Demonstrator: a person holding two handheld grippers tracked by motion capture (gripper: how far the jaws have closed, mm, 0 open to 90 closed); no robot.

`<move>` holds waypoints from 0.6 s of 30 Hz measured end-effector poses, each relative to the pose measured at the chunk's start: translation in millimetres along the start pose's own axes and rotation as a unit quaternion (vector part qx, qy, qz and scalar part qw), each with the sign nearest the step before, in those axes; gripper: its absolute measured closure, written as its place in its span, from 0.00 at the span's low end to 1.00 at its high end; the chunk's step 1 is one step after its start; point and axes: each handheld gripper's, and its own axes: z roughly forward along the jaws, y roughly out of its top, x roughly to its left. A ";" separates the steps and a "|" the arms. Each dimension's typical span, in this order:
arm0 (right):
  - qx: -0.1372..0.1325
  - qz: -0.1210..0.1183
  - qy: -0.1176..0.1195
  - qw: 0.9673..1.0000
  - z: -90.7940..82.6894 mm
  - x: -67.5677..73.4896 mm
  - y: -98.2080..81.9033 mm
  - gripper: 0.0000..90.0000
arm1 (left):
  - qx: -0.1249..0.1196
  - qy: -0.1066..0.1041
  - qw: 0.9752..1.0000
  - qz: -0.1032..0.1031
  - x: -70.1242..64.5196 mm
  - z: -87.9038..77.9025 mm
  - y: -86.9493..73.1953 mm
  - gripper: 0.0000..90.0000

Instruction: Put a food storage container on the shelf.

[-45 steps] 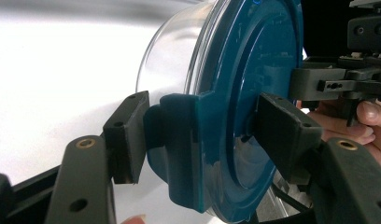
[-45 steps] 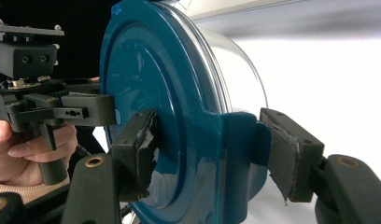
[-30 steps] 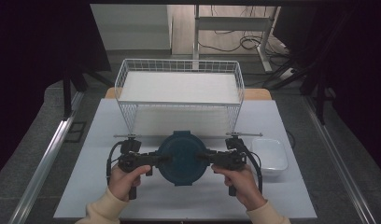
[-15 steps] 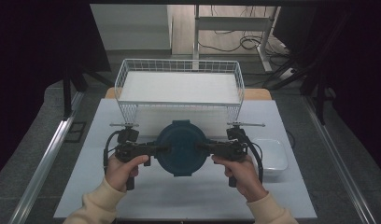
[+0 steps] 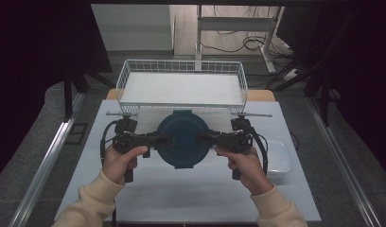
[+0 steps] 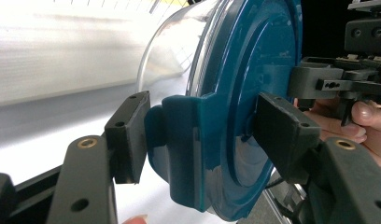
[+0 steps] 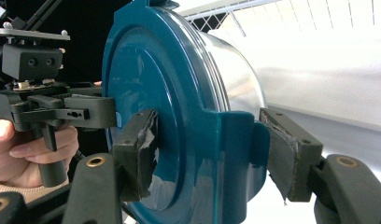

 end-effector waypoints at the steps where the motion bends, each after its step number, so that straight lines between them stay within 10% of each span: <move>1: 0.000 0.001 0.000 1.000 -0.2 0.5 1.0 0.43 | -0.001 0.000 1.000 0.001 -0.4 -0.5 1.5 0.43; 18: -0.018 -0.014 0.004 1.000 -9.9 13.3 34.4 0.44 | -0.010 -0.001 1.000 0.018 -14.2 -11.3 37.4 0.43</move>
